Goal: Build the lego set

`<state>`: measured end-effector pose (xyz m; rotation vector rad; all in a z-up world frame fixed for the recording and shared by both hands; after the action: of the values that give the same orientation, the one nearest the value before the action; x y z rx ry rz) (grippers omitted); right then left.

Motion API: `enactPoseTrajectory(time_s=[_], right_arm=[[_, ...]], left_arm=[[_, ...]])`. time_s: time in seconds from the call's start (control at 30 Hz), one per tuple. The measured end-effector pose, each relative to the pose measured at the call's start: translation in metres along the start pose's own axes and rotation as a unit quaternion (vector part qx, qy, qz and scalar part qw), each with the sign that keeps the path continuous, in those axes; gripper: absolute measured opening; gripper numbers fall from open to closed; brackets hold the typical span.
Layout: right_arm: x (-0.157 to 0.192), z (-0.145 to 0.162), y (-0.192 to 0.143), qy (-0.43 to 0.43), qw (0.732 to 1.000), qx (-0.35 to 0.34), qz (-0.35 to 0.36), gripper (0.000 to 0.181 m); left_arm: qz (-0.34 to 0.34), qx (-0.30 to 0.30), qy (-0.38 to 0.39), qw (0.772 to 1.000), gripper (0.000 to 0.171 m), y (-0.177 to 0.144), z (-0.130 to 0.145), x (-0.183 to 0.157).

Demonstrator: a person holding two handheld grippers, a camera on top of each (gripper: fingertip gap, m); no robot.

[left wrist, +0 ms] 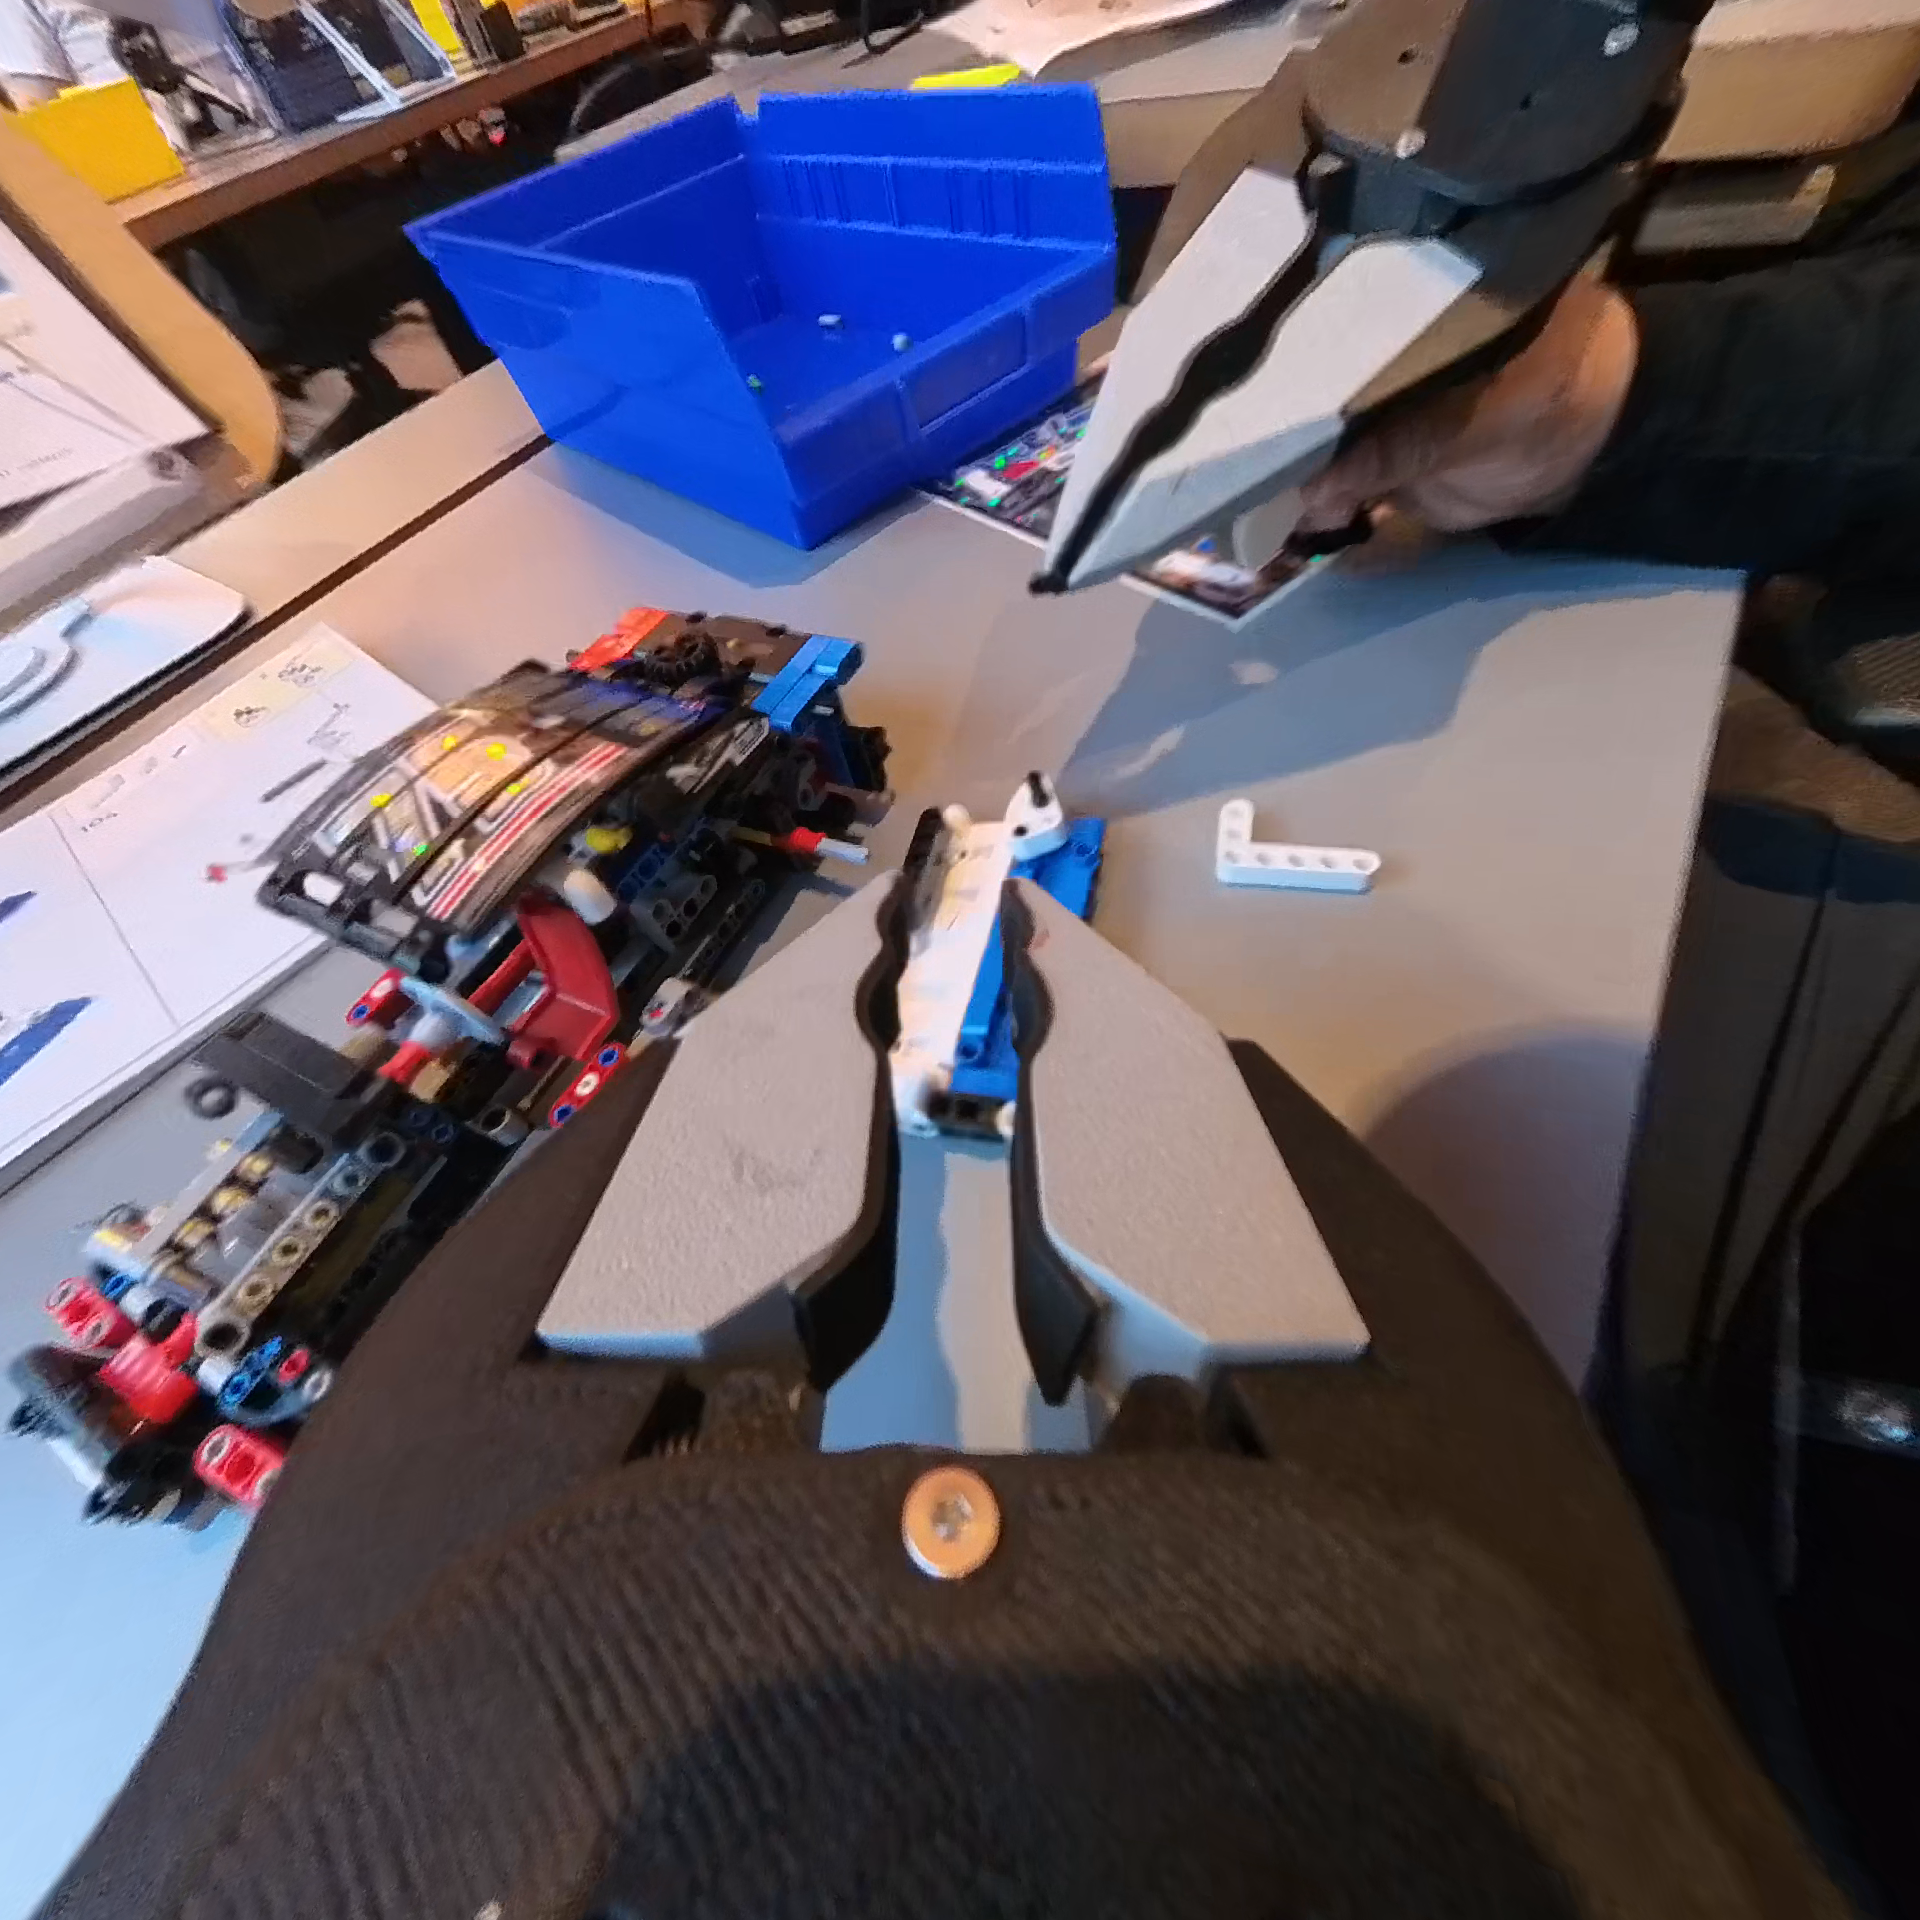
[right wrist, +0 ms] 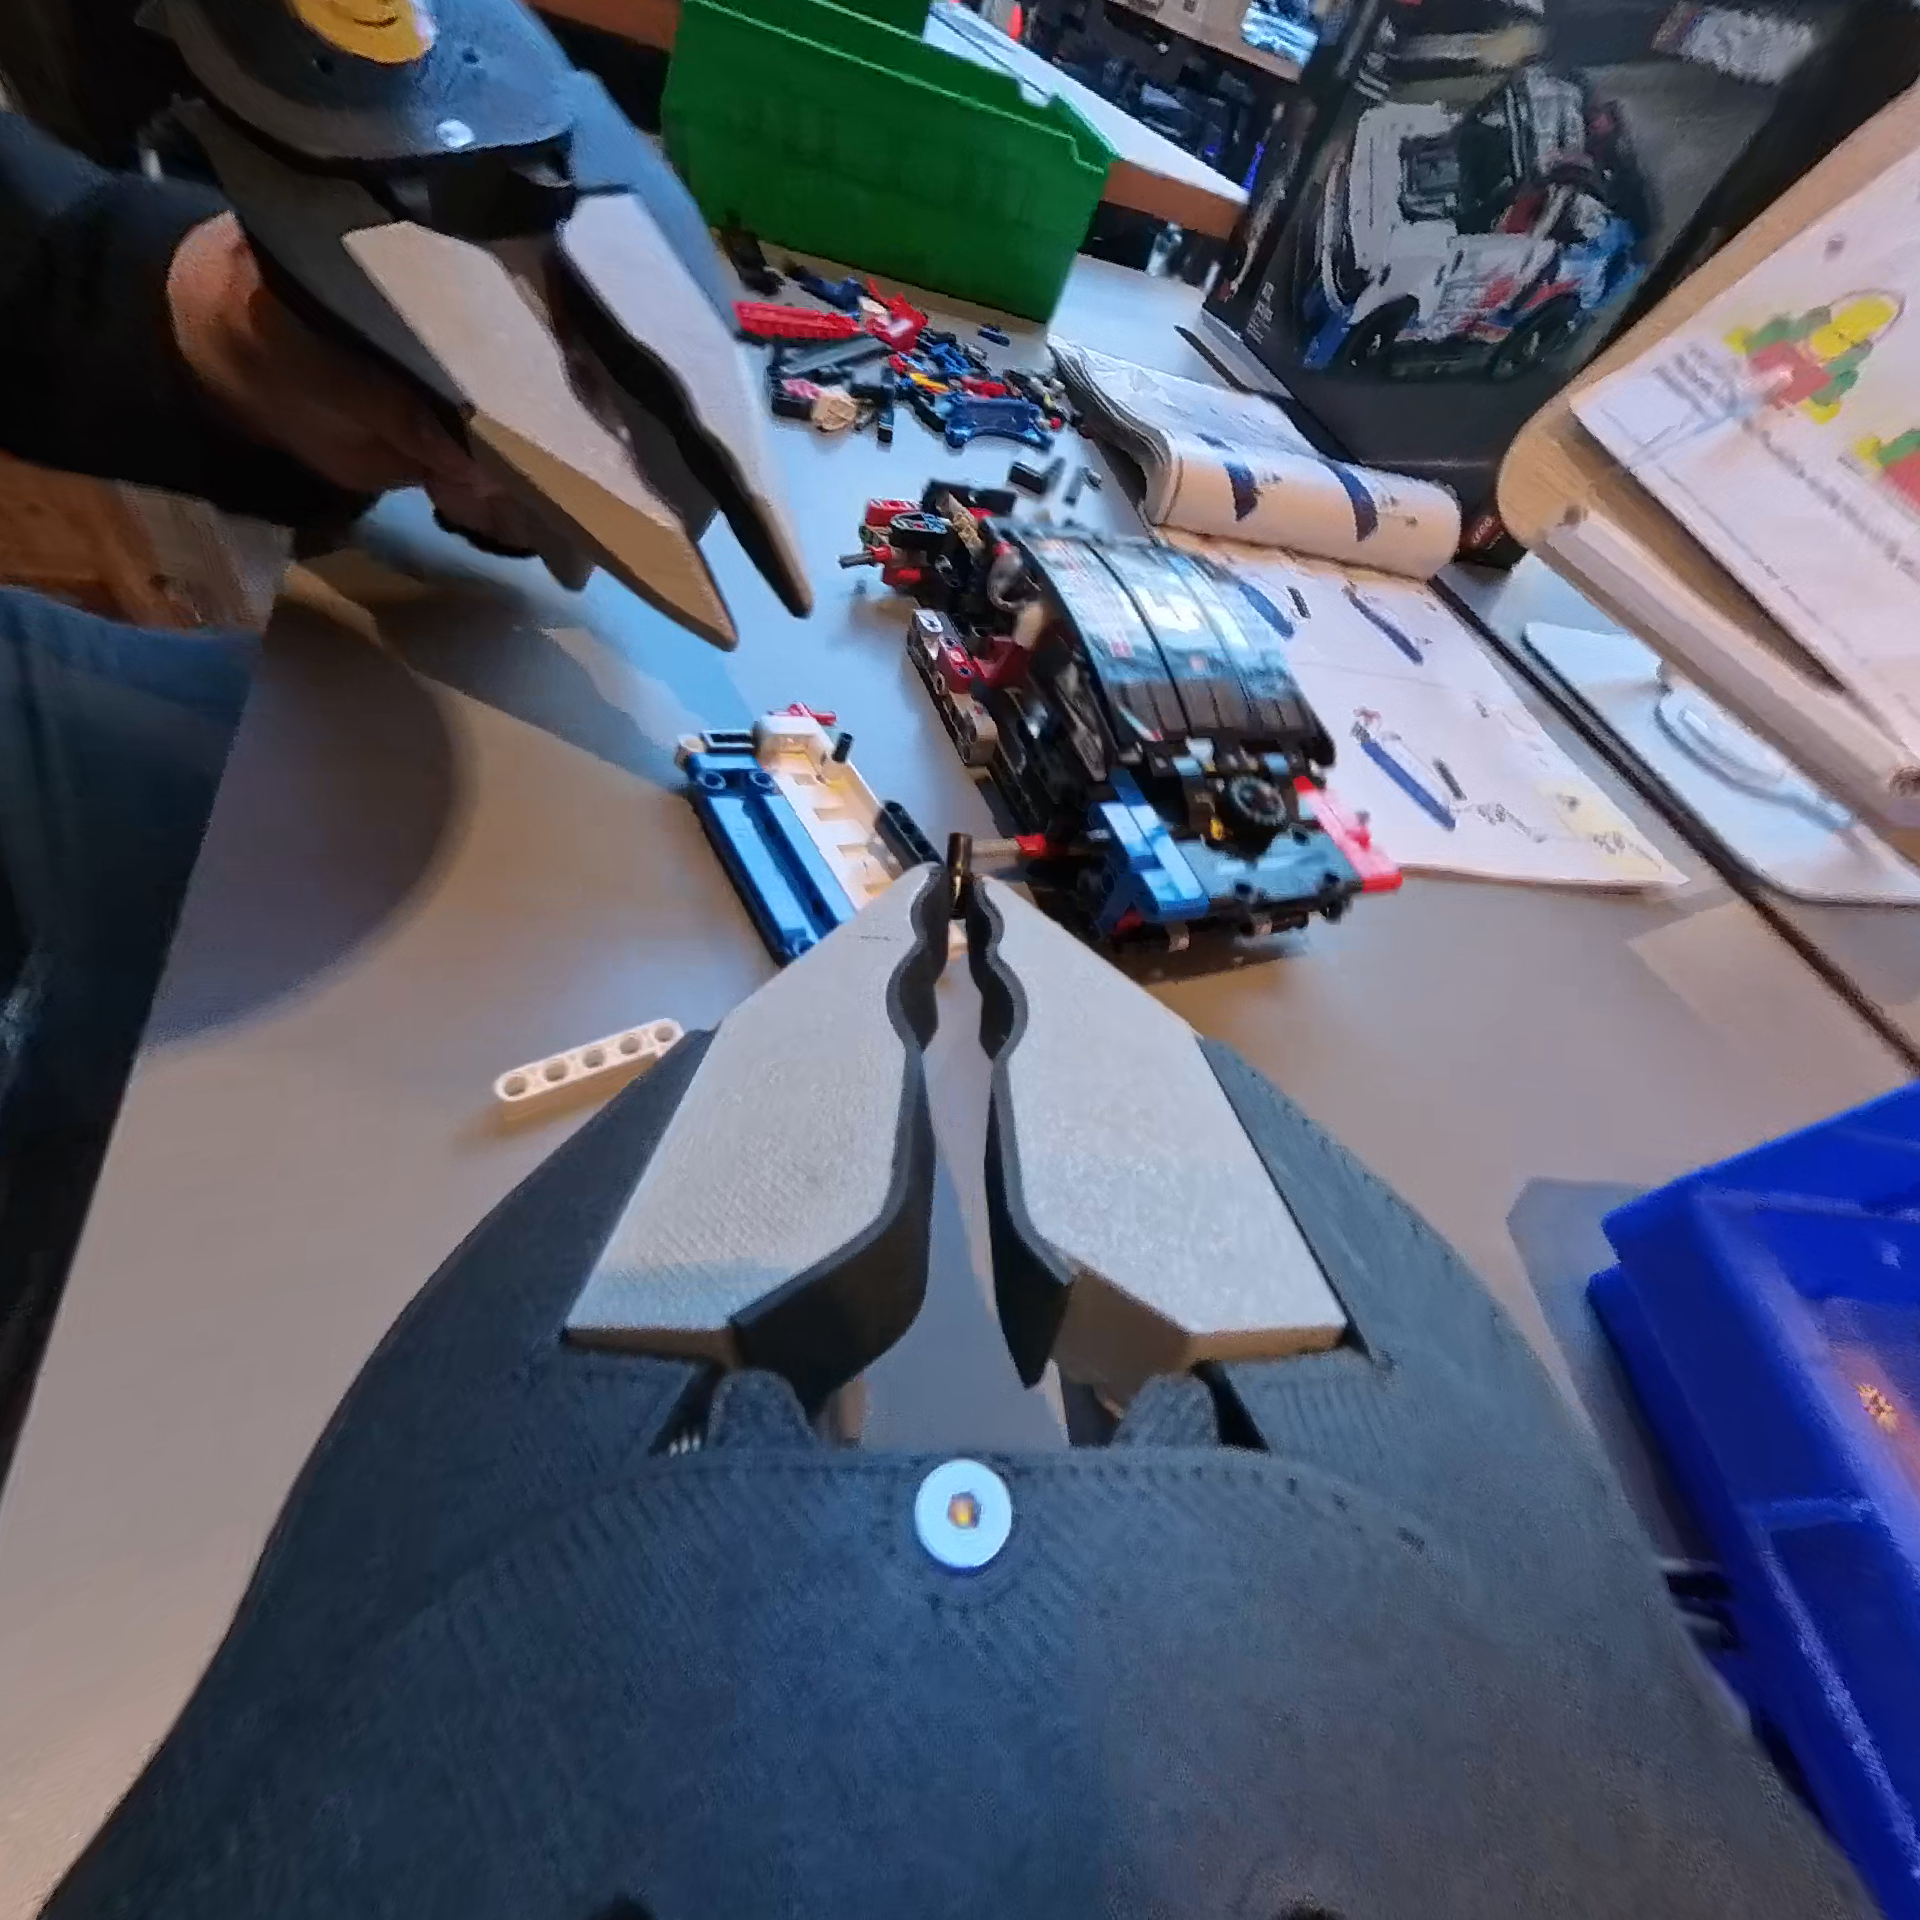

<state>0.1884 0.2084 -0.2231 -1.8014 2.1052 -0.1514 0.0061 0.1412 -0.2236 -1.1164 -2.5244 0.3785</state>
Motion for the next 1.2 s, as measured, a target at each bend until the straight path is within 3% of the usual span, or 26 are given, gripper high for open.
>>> enactPoseTrajectory(time_s=[0.17,0.53,0.77,1.03,1.2], right_arm=[[0.03,-0.019,0.01,-0.108,0.994,0.021,0.002,0.0],[0.051,-0.032,0.011,-0.21,0.977,0.019,0.038,0.0],[0.061,-0.03,0.01,-0.256,0.965,0.03,0.041,0.0],[0.062,-0.029,0.01,-0.248,0.968,0.02,0.041,0.0],[0.061,-0.031,0.009,-0.252,0.966,0.009,0.052,0.0]], left_arm=[[0.052,0.055,-0.086,0.993,0.015,0.011,-0.02,0.002],[0.221,0.027,-0.204,0.953,0.017,0.024,-0.032,-0.012],[0.242,0.017,-0.214,0.946,0.002,0.025,-0.034,-0.013],[0.238,0.004,-0.212,0.948,0.002,0.024,-0.032,-0.015],[0.273,-0.022,-0.282,0.92,0.005,0.023,-0.029,-0.012]])
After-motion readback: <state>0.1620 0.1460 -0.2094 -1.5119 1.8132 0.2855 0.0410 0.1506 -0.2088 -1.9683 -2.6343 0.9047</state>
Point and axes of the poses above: each gripper's, where its closed fingertips meet, y out along the fingers, z out of its underside, x = y × z across the jaws, the point moved 7 cm from there along -y, back along the fingers, and after that the axes turned 3 degrees about y, right-handed, at the moved point
